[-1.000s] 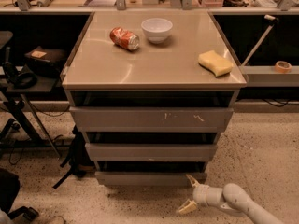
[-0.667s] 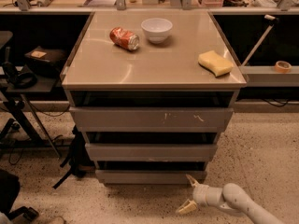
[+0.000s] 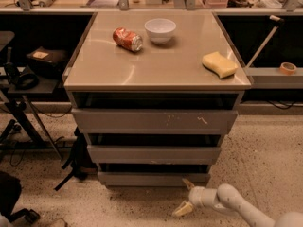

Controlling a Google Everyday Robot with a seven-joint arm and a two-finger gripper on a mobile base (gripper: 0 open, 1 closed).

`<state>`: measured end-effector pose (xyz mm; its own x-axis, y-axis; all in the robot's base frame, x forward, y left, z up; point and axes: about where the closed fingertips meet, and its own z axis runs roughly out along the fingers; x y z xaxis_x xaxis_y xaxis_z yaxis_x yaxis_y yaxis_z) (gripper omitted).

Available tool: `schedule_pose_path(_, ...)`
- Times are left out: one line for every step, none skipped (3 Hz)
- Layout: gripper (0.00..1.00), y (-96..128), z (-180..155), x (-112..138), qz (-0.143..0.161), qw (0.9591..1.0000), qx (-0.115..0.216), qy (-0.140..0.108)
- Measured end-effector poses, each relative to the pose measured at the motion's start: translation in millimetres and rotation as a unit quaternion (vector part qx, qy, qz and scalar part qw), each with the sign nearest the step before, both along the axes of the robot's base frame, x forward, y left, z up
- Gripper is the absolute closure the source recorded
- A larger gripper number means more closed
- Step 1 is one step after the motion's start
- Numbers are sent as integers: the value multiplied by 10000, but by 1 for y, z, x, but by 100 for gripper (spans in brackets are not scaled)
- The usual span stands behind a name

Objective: Close bottom drawer

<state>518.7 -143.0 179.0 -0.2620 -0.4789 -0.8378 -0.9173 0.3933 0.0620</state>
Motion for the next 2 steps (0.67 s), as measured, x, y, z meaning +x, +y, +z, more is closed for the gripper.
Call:
schedule_pose_path(0, 11, -11, 31, -61, 9999, 97, 10)
schedule_pose_path(0, 11, -11, 31, -61, 9999, 98, 10)
